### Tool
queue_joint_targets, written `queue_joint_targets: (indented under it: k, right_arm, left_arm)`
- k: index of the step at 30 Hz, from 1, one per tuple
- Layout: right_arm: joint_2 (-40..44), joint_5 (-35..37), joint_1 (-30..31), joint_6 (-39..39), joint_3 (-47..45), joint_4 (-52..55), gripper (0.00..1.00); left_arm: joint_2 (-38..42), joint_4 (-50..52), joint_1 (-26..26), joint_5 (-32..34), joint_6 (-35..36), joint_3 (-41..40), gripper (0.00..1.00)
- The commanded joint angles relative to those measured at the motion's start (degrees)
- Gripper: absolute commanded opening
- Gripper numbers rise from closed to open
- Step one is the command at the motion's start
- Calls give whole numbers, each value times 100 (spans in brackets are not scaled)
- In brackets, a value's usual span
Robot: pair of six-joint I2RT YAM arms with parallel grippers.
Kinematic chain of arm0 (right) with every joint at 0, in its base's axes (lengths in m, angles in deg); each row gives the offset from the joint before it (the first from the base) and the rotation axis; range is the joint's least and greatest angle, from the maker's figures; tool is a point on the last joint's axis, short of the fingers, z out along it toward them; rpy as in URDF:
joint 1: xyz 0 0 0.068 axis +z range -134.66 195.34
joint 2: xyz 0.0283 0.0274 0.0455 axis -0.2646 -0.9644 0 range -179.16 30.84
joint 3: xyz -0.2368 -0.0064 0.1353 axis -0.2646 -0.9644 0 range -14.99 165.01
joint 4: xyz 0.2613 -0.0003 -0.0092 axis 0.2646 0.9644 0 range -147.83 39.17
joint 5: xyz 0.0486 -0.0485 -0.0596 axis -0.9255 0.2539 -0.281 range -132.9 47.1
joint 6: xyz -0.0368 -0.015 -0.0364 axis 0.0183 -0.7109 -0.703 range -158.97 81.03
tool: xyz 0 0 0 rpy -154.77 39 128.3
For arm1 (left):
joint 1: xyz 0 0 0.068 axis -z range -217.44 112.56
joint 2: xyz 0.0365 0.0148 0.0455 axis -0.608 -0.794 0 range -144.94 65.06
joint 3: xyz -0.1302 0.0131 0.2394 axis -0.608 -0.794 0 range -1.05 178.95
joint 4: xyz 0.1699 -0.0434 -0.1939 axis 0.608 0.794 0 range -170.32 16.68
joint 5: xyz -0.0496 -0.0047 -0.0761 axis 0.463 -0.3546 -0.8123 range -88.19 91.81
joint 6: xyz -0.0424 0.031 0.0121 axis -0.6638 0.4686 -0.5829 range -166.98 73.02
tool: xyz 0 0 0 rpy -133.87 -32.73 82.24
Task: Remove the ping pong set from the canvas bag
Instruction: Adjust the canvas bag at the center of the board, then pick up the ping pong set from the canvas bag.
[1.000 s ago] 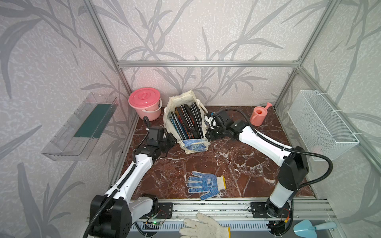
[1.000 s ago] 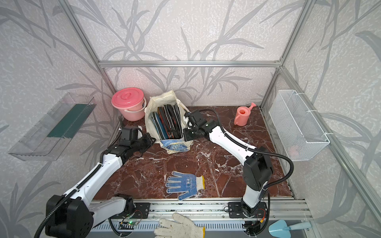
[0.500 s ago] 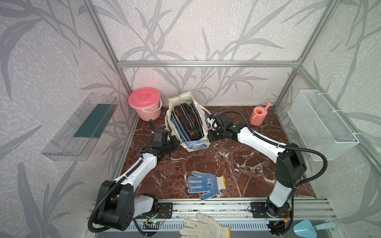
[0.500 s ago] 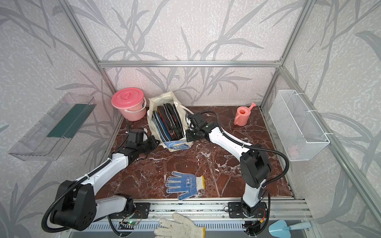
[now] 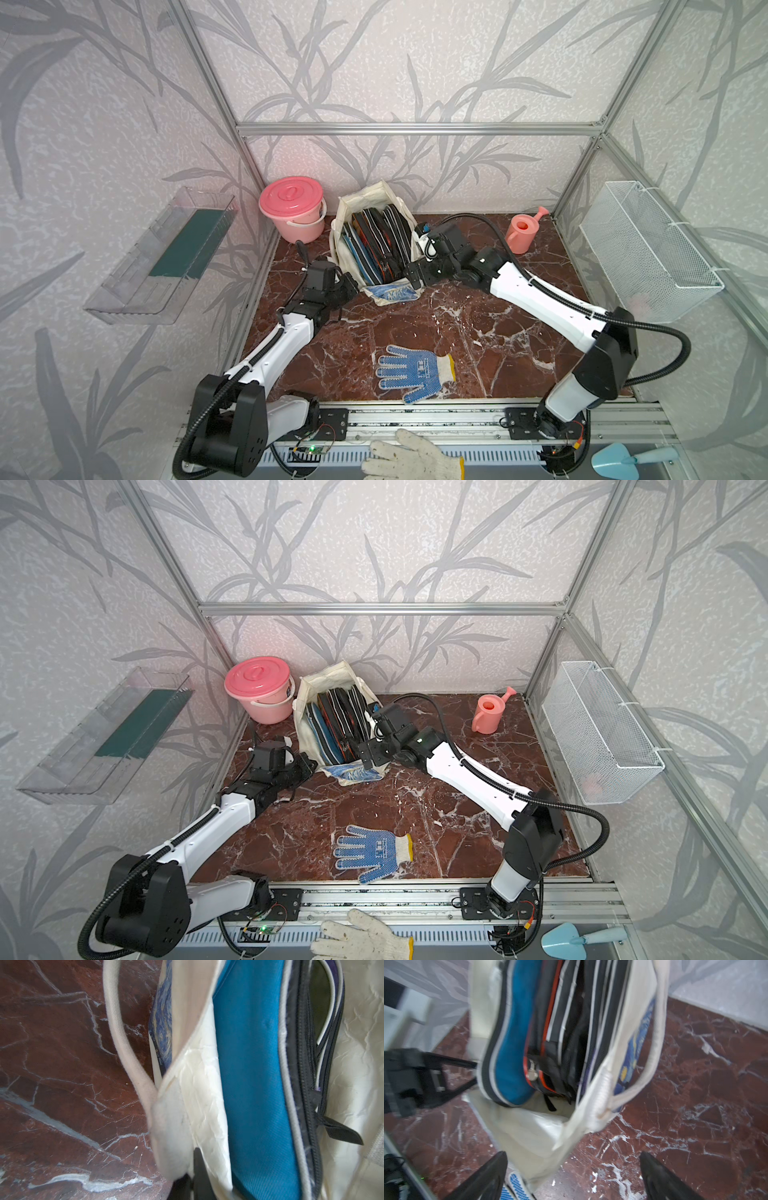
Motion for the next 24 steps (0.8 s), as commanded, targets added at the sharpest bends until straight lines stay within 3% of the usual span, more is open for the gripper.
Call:
queue_joint_targets:
  k: [1,7,12,21,24]
  right_arm:
    - [77,172,261,-344,469,111,99]
    - [-769,-204,555,-449,1418,207,99]
    - [-1581,-375,640,-439,2143,259,85]
    - [-2663,-611,701,-378,3038,330,73]
    - [-2874,-596,699,-349,3225,364,63]
  left_arm:
    - [22,-115,-64,301,65,-126,0]
    - [77,-398,-66,179,34,-214,0]
    - [159,-523,-66,64,110,-248,0]
    - [137,-913,-61,-125,179,-420,0]
    - [158,-959,-65,-134,183,-446,0]
